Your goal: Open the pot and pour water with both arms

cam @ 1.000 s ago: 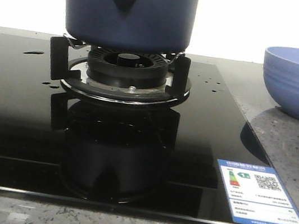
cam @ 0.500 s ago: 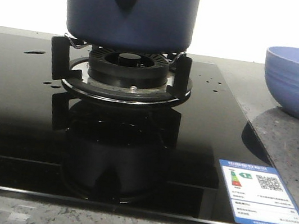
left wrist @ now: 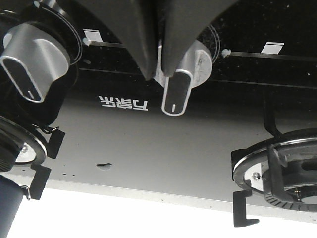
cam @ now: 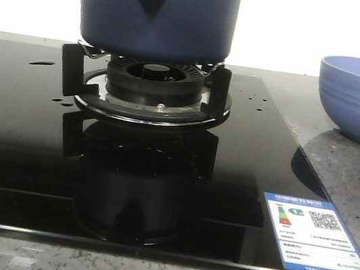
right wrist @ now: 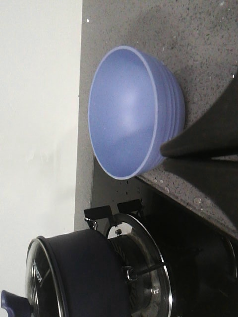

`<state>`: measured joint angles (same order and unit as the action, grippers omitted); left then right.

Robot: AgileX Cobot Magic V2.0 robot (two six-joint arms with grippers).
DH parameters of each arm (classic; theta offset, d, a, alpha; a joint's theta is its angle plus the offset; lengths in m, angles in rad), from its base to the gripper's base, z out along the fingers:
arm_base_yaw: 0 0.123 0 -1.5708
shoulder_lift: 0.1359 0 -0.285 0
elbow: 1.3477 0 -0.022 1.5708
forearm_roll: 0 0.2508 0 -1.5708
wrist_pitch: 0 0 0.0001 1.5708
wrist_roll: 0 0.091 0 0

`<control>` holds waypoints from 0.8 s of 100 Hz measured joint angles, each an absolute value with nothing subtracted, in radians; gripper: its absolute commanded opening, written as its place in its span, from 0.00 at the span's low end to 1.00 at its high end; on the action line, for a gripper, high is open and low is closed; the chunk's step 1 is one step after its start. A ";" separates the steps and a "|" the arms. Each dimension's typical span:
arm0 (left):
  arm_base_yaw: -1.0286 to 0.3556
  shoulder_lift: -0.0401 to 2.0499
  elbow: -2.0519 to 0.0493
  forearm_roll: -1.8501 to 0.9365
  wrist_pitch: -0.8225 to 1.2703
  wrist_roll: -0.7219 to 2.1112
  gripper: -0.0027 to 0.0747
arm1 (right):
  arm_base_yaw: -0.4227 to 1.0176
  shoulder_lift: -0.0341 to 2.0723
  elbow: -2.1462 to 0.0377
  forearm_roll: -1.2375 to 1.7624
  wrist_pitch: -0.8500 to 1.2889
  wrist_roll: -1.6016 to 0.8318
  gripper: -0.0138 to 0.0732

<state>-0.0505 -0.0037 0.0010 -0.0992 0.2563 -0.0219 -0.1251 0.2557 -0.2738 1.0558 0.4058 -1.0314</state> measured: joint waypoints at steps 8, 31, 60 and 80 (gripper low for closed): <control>-0.051 -0.004 0.001 -0.099 0.256 -0.022 0.01 | -0.125 0.256 -0.274 0.989 0.386 -0.950 0.11; -0.051 -0.004 0.001 -0.099 0.256 -0.022 0.01 | -0.125 0.256 -0.245 0.189 0.286 -0.075 0.11; -0.051 -0.004 0.001 -0.099 0.256 -0.022 0.01 | -0.058 0.127 0.000 -0.062 0.020 0.121 0.11; -0.051 -0.004 0.001 -0.099 0.258 -0.022 0.01 | -0.034 -0.005 0.010 -0.105 0.092 0.127 0.11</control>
